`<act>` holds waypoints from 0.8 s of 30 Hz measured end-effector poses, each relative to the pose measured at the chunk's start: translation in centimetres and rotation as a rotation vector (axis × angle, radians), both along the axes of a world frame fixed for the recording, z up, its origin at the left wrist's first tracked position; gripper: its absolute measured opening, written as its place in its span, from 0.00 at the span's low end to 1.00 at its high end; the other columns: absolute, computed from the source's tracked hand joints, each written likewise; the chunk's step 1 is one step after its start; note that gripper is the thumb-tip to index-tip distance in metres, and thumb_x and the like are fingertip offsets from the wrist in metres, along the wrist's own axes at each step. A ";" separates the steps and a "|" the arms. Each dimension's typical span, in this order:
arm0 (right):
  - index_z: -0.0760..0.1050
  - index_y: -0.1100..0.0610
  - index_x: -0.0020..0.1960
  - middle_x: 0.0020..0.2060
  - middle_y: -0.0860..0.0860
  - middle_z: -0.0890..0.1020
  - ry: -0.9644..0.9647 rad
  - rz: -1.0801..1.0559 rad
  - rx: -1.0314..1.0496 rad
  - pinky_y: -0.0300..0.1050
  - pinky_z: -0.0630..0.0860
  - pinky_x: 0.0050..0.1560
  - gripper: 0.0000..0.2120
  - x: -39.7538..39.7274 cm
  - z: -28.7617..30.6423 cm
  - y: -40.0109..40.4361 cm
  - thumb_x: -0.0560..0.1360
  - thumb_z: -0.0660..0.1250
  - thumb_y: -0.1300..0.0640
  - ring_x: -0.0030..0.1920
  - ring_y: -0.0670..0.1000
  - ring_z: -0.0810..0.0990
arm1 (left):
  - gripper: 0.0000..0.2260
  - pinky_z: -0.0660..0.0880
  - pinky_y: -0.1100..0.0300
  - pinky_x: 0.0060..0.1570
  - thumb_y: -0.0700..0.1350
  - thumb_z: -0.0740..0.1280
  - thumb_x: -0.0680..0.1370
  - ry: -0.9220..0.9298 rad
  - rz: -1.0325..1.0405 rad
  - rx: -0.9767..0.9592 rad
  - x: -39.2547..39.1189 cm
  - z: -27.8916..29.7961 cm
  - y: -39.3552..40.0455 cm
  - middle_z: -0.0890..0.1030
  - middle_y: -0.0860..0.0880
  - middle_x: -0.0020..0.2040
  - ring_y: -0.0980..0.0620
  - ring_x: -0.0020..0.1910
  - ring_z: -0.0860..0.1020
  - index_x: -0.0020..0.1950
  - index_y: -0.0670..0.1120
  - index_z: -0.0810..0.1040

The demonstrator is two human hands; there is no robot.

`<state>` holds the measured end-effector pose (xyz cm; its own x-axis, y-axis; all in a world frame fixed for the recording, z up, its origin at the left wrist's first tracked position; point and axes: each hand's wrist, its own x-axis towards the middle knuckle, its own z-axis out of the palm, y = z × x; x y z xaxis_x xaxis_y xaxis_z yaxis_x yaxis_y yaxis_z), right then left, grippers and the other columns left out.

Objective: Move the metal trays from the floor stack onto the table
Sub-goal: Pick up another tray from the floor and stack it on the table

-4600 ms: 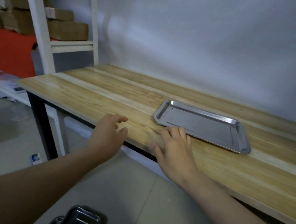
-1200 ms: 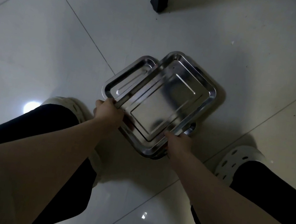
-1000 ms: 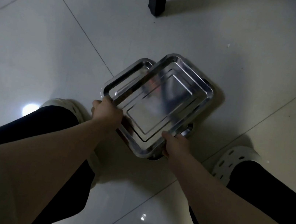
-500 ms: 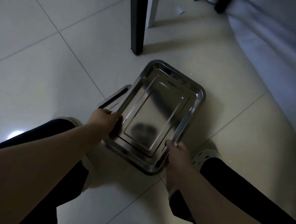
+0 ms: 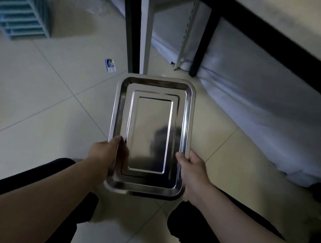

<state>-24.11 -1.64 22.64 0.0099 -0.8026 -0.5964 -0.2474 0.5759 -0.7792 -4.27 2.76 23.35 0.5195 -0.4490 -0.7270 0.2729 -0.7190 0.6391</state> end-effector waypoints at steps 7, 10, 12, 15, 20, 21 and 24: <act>0.78 0.56 0.45 0.37 0.54 0.78 -0.125 0.051 -0.237 0.50 0.76 0.45 0.07 -1.0 9.5 3.3 0.77 0.63 0.55 0.40 0.52 0.75 | 0.16 0.77 0.53 0.43 0.52 0.65 0.76 -0.141 0.139 -0.231 -2.3 9.4 2.9 0.80 0.37 0.42 0.40 0.40 0.79 0.44 0.38 0.78; 0.79 0.57 0.48 0.40 0.56 0.83 -0.212 0.047 -0.280 0.55 0.80 0.49 0.07 -2.1 13.4 4.4 0.78 0.62 0.59 0.41 0.54 0.80 | 0.16 0.72 0.57 0.36 0.52 0.65 0.77 -0.197 0.138 -0.321 -3.2 13.3 3.4 0.78 0.41 0.39 0.44 0.37 0.75 0.42 0.38 0.77; 0.79 0.59 0.50 0.44 0.60 0.85 -0.233 0.034 -0.318 0.60 0.79 0.53 0.07 -3.1 15.8 5.1 0.78 0.62 0.60 0.42 0.56 0.81 | 0.16 0.75 0.54 0.40 0.51 0.65 0.77 -0.193 0.123 -0.376 -4.1 15.8 3.7 0.78 0.42 0.37 0.43 0.38 0.77 0.38 0.40 0.76; 0.79 0.57 0.50 0.48 0.60 0.85 -0.260 -0.009 -0.386 0.59 0.80 0.55 0.08 -5.0 19.0 5.5 0.79 0.62 0.60 0.45 0.57 0.84 | 0.15 0.78 0.48 0.48 0.51 0.66 0.76 -0.173 0.095 -0.444 -6.0 19.1 3.6 0.78 0.42 0.37 0.41 0.41 0.79 0.36 0.40 0.76; 0.80 0.54 0.49 0.40 0.52 0.84 -0.252 -0.128 -0.495 0.52 0.80 0.46 0.09 -8.9 23.8 5.7 0.79 0.61 0.60 0.39 0.52 0.81 | 0.22 0.78 0.36 0.52 0.59 0.67 0.63 -0.066 -0.021 -0.524 -9.1 22.0 1.2 0.83 0.35 0.47 0.33 0.48 0.82 0.41 0.40 0.77; 0.79 0.55 0.48 0.38 0.52 0.83 -0.243 -0.157 -0.511 0.51 0.79 0.43 0.09 -9.9 24.6 5.7 0.79 0.60 0.60 0.38 0.52 0.80 | 0.23 0.77 0.35 0.52 0.58 0.67 0.62 -0.045 -0.050 -0.528 -9.8 22.3 0.4 0.83 0.34 0.48 0.33 0.48 0.82 0.43 0.39 0.78; 0.78 0.57 0.47 0.38 0.55 0.80 -0.212 -0.248 -0.543 0.51 0.78 0.44 0.08 -13.3 26.7 5.3 0.79 0.60 0.60 0.38 0.55 0.77 | 0.21 0.80 0.37 0.48 0.50 0.66 0.64 -0.019 -0.146 -0.535 -14.0 26.5 -0.1 0.84 0.33 0.46 0.34 0.45 0.83 0.47 0.34 0.79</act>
<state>-37.44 3.71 49.37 -0.1416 -0.9839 -0.1093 0.0342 0.1055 -0.9938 -18.28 2.63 49.86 0.4350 -0.8214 -0.3688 0.1800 -0.3220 0.9295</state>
